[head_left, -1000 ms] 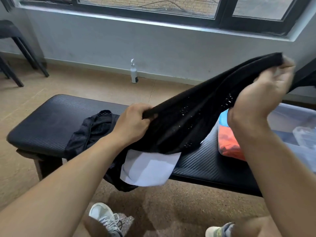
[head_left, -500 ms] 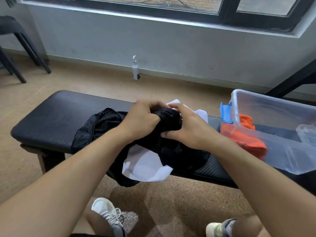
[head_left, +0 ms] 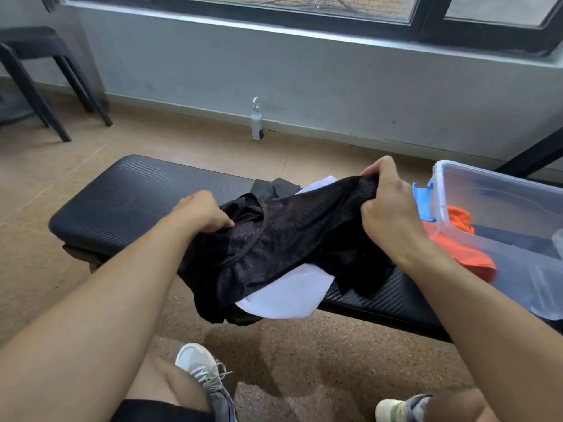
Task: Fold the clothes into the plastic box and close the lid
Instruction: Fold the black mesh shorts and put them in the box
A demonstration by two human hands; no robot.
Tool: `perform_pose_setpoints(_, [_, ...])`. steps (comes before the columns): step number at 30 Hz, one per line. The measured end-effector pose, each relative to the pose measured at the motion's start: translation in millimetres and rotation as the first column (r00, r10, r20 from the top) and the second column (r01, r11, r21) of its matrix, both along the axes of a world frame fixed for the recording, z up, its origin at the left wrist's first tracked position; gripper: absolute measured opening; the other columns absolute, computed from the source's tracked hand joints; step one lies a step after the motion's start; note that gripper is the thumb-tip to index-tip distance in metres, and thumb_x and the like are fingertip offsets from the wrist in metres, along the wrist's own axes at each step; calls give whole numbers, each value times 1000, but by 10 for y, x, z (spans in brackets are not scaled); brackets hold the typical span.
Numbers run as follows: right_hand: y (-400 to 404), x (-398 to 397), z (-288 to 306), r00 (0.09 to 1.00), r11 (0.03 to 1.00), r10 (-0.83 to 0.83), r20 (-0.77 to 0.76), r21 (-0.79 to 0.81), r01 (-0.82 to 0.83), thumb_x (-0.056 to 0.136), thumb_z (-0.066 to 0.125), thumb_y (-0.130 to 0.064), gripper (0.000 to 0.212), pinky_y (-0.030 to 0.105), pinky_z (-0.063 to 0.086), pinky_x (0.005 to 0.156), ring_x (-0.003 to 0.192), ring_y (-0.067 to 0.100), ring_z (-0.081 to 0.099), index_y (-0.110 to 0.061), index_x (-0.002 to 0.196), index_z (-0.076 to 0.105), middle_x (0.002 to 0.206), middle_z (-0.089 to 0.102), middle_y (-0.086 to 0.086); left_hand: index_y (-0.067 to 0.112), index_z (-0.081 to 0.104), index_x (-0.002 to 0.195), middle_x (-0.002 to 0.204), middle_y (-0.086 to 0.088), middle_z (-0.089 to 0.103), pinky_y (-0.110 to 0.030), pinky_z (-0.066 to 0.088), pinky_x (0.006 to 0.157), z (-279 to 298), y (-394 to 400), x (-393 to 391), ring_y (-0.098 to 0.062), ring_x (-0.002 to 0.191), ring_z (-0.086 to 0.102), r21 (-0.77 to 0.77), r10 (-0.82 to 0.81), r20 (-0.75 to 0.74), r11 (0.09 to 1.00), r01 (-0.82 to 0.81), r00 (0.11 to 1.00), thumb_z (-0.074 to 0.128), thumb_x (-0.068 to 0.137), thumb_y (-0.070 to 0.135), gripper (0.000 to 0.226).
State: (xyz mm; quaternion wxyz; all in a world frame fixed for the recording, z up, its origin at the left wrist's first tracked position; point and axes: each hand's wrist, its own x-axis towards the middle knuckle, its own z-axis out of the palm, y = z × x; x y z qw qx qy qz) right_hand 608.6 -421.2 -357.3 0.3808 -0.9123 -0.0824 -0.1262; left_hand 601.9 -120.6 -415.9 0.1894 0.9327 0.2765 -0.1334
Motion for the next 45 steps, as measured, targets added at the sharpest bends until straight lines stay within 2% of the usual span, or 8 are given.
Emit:
perform_pose_setpoints(4, [-52,27,-110,986,969,86,-146,-217,-116,70,42,9,56,42,50,80,99,32,56,-23,116,48,107,64,5,19,70,94,110,-8,71,-35,49,83,-22,-19,10,-32,103,63,16,-6,107,1000,5,994,70,88,26,9])
perform_pose_setpoints(11, [18,-186,-60,919,625,235,-317,-674,-392,77,70,-29,93,47,18,122,149,31,12,-33,156,22,161,22,2,20,57,99,99,-2,66,-40,49,79,350,-351,-34,-27,93,61,-151,-22,583,979,134,812,57,99,29,9])
perform_pose_setpoints(16, [202,-284,-243,763,567,620,-180,-569,-595,79,74,-41,70,35,32,113,135,14,37,-38,143,45,141,49,-13,19,60,95,86,2,70,-37,57,67,575,-634,-179,-23,76,68,-270,5,798,897,349,603,69,94,28,12])
perform_pose_setpoints(21, [179,-184,-546,869,515,485,-98,-771,-375,91,60,-32,29,38,40,98,117,22,50,-31,119,58,119,59,-7,27,63,100,90,12,69,-35,58,74,509,-535,-130,-13,77,67,-245,59,775,946,213,629,78,84,21,23])
perform_pose_setpoints(26, [134,-72,-310,959,945,276,-71,-164,-284,92,49,-16,15,36,46,79,85,14,61,-29,95,56,85,68,-14,27,58,121,120,6,61,-34,50,93,429,-349,-125,-18,111,59,-107,56,702,994,27,710,72,83,12,44])
perform_pose_setpoints(33, [9,162,-9,990,921,53,-129,389,1,91,57,-15,15,23,46,74,85,6,62,-29,88,61,88,66,-10,35,66,99,97,15,69,-35,56,83,596,-804,-414,-7,93,66,-268,-321,393,857,441,862,61,63,91,67])
perform_pose_setpoints(38, [-73,265,11,994,878,5,-109,476,48,89,62,-20,14,27,53,80,93,11,65,-30,99,62,103,69,-4,32,67,95,99,10,71,-36,55,87,371,-941,-364,-15,97,67,-76,-387,337,897,435,858,71,87,53,22])
perform_pose_setpoints(45, [-117,102,-37,989,986,140,37,82,-143,78,60,2,49,13,41,72,90,4,59,-33,112,62,105,64,-12,15,70,88,88,-9,78,-34,56,76,574,-869,-296,-16,76,70,-674,150,583,638,372,799,69,95,21,9])
